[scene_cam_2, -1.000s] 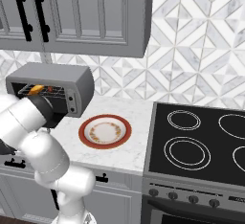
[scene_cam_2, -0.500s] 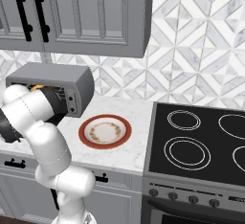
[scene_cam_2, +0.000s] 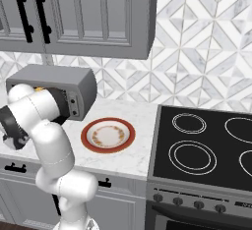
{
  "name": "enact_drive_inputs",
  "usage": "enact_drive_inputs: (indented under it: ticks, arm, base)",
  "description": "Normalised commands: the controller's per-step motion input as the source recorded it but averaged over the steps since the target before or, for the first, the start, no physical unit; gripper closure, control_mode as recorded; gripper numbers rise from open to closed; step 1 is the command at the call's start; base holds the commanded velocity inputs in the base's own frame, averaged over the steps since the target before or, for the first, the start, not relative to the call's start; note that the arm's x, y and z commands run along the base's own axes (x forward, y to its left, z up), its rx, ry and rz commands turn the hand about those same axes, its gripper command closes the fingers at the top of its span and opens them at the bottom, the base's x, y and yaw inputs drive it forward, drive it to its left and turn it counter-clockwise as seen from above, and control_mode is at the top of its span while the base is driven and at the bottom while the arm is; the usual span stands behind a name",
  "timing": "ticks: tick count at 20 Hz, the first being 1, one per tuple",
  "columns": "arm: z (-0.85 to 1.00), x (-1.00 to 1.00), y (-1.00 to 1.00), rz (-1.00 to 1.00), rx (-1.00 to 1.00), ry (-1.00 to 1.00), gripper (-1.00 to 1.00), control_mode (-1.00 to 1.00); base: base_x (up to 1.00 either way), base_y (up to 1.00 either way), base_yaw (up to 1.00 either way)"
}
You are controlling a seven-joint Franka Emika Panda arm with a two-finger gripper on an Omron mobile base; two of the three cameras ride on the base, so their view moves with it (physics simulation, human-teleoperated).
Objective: Pick up the kebab skewer and baguette bread, and place them inside the toaster oven. Close the toaster oven door and start by setting the timer.
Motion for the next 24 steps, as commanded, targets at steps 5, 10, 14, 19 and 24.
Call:
enact_drive_inputs:
  ticks: [5,10,14,19,24]
  arm:
    - [0.00,0.47,-0.09,0.01,-0.01,-0.12,-1.00,-1.00]
    - [0.02,0.55,-0.21,0.00,0.00,-0.09,-1.00,-1.00]
    - [0.11,0.51,-0.35,0.00,0.00,-0.11,-1.00,-1.00]
    - [0.25,0.52,-0.49,0.02,0.00,-0.07,-1.00,-1.00]
    - [0.60,0.59,-0.48,0.02,0.00,-0.01,-1.00,-1.00]
  base:
    - [0.00,0.00,0.00]
    - [0.00,0.00,0.00]
    - [0.00,0.00,0.00]
    - [0.00,0.00,0.00]
    - [0.00,0.00,0.00]
